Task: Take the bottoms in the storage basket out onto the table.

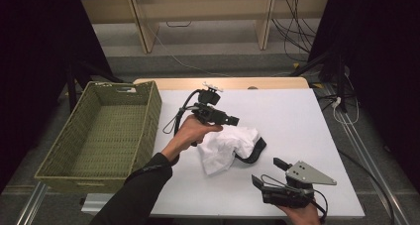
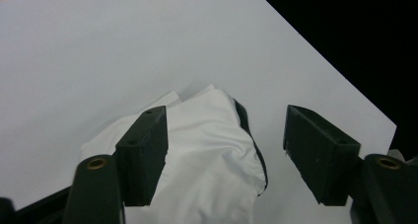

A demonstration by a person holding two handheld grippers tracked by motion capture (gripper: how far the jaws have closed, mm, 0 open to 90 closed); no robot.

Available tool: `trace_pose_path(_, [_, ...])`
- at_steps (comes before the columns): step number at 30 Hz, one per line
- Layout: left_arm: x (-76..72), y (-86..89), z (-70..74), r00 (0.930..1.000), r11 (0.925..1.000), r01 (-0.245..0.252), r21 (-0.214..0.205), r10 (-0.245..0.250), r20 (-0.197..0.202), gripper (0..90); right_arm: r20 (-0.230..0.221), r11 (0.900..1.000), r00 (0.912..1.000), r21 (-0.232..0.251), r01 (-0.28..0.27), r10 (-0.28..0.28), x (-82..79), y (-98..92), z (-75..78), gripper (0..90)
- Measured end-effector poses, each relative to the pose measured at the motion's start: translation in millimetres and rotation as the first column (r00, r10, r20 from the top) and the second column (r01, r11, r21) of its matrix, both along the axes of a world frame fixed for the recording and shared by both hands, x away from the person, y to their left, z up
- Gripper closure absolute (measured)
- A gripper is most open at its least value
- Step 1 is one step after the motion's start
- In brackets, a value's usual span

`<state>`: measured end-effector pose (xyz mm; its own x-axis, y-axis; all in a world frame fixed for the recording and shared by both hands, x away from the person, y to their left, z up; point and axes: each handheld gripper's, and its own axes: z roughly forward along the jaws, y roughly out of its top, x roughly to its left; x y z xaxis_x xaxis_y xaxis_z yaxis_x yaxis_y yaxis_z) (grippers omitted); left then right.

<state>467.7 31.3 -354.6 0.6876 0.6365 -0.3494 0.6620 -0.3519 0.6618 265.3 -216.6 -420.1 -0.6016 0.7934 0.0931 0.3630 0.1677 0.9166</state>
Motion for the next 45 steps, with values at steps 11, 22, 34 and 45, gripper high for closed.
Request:
trace_pose_path(11, [-7.3,20.6,8.9,0.9982,0.9992,-0.036,0.018,0.035,0.049,18.8,-0.002,1.0,1.0,-0.004,0.0,0.0,0.0,0.5,-0.3,12.6])
trace_pose_path(22, [-17.1,52.6,10.8,0.9925,0.9967,-0.08,0.017,0.078,0.095,15.8,-0.003,1.0,1.0,-0.001,0.0,0.0,0.3,0.8,-0.7,12.6])
trace_pose_path(34, [-34.6,98.3,7.1,0.9809,0.9911,-0.132,-0.016,0.133,0.142,15.7,-0.008,1.0,1.0,-0.002,0.002,-0.002,0.5,1.2,-1.1,12.6])
trace_pose_path(45, [-48.4,135.7,-0.4,0.971,0.9833,-0.179,-0.033,0.182,0.155,15.8,-0.01,1.0,0.9999,-0.004,0.002,-0.002,1.4,2.2,-2.0,12.6])
